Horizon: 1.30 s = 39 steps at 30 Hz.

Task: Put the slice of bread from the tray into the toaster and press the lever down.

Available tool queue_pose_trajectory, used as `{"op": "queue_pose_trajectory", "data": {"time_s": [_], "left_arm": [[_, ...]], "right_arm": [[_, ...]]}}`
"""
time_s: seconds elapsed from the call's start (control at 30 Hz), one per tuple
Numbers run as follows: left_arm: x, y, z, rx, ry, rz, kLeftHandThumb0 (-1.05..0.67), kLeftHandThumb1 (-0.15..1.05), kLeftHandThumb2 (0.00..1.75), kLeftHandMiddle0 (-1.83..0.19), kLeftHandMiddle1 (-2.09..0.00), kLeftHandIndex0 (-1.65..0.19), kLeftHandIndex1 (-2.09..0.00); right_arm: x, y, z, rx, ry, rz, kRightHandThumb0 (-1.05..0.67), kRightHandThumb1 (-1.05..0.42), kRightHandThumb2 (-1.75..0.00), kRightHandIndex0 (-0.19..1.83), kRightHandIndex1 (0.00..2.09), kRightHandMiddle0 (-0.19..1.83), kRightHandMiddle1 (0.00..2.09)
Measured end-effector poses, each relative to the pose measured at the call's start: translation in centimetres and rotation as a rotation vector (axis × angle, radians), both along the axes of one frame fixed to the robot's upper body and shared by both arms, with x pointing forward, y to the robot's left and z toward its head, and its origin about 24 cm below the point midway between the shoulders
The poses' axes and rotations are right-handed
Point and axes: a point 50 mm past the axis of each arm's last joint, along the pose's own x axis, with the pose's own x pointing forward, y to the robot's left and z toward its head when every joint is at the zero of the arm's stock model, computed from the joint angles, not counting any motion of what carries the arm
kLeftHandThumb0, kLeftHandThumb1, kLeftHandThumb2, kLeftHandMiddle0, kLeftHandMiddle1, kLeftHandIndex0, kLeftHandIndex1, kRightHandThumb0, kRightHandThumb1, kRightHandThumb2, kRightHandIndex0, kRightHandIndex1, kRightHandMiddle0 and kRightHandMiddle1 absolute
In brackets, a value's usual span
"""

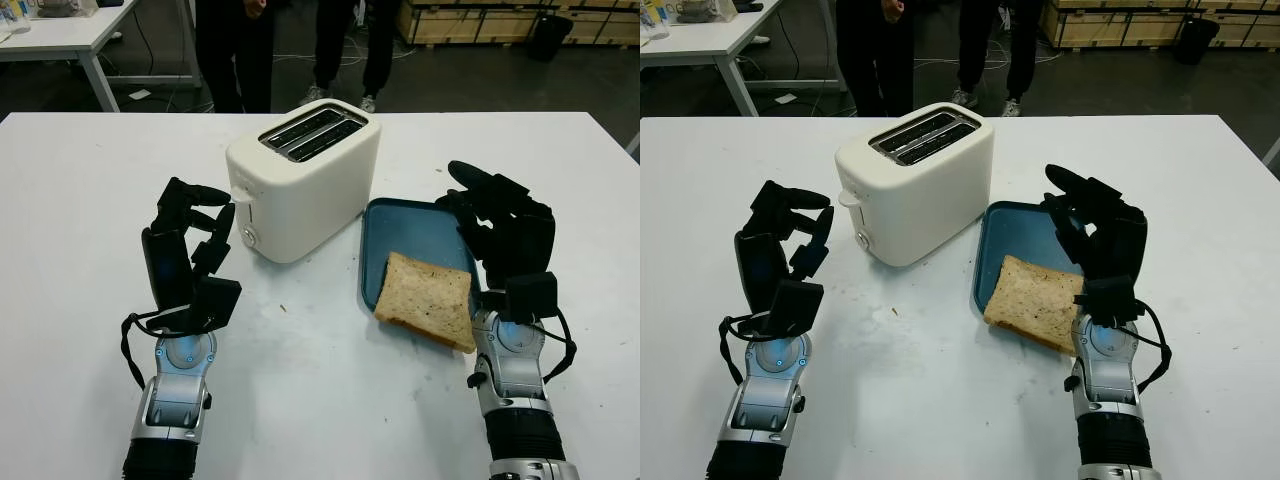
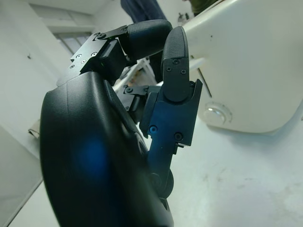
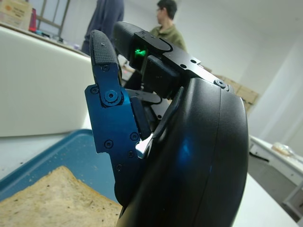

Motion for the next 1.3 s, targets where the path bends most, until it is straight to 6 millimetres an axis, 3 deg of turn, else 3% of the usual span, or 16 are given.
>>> {"op": "queue_pose_trajectory", "data": {"time_s": [0.2,0.23,0.3,0.33,0.4,0.5,0.57,0.63,0.73,0.87,1.3], "left_arm": [[0.0,-0.1,0.0,-0.002,0.002,-0.005,-0.48,0.92,0.23,-0.56,-1.75,-0.46,-1.52],[0.0,-0.2,0.0,-0.003,0.003,-0.008,-0.48,0.92,0.24,-0.56,-1.75,-0.45,-1.52],[0.0,-0.2,-0.1,-0.003,0.006,-0.013,-0.48,0.92,0.24,-0.56,-1.75,-0.45,-1.52],[0.0,-0.2,-0.1,-0.003,0.007,-0.014,-0.48,0.92,0.24,-0.56,-1.75,-0.45,-1.52],[0.0,-0.2,-0.1,-0.003,0.007,-0.014,-0.48,0.92,0.24,-0.57,-1.75,-0.45,-1.53],[0.0,-0.2,-0.1,-0.002,0.008,-0.014,-0.49,0.92,0.25,-0.58,-1.75,-0.45,-1.53],[0.1,-0.2,-0.1,-0.002,0.009,-0.016,-0.49,0.92,0.26,-0.57,-1.75,-0.45,-1.52],[0.1,-0.2,-0.1,-0.004,0.010,-0.021,-0.50,0.92,0.26,-0.56,-1.75,-0.45,-1.51],[0.1,-0.3,-0.1,-0.009,0.011,-0.022,-0.50,0.92,0.26,-0.56,-1.75,-0.45,-1.51],[0.1,-0.4,-0.1,-0.007,0.012,-0.027,-0.50,0.92,0.27,-0.57,-1.75,-0.45,-1.51],[0.1,-0.4,-0.2,-0.001,0.019,-0.025,-0.49,0.92,0.28,-0.57,-1.75,-0.46,-1.51]], "right_arm": [[-0.1,-0.5,-0.1,-0.031,0.007,-0.020,-0.41,-0.92,-0.04,0.51,1.43,1.01,0.08],[-0.2,-0.5,-0.2,-0.047,0.013,-0.022,-0.40,-0.92,-0.04,0.51,1.40,0.97,0.15],[-0.7,-0.6,-0.3,-0.076,0.020,-0.026,-0.40,-0.91,-0.02,0.54,1.30,0.76,0.53],[-0.9,-0.7,-0.3,-0.103,0.023,-0.028,-0.40,-0.90,-0.01,0.58,1.22,0.77,0.52],[-1.5,-0.8,-0.1,-0.183,0.024,-0.041,-0.39,-0.89,-0.01,0.66,0.96,0.85,0.26],[-2.8,-1.0,0.1,-0.375,0.006,-0.077,-0.39,-0.84,0.00,0.69,0.67,0.87,0.06],[-4.2,-1.0,0.3,-0.533,-0.047,-0.100,-0.41,-0.82,0.00,0.68,0.60,0.85,0.02],[-5.5,-1.0,0.3,-0.663,-0.089,-0.108,-0.45,-0.82,0.00,0.66,0.39,0.77,0.00],[-7.4,-0.9,-0.6,-0.813,-0.094,-0.094,-0.51,-0.83,0.00,0.63,0.20,0.66,0.00],[-8.8,-0.4,-2.1,-0.949,-0.096,-0.075,-0.56,-0.86,-0.01,0.60,0.07,0.59,0.00],[-8.7,0.1,-5.4,-1.177,0.002,0.003,-0.72,-0.88,0.00,0.38,0.00,0.33,0.00]]}}
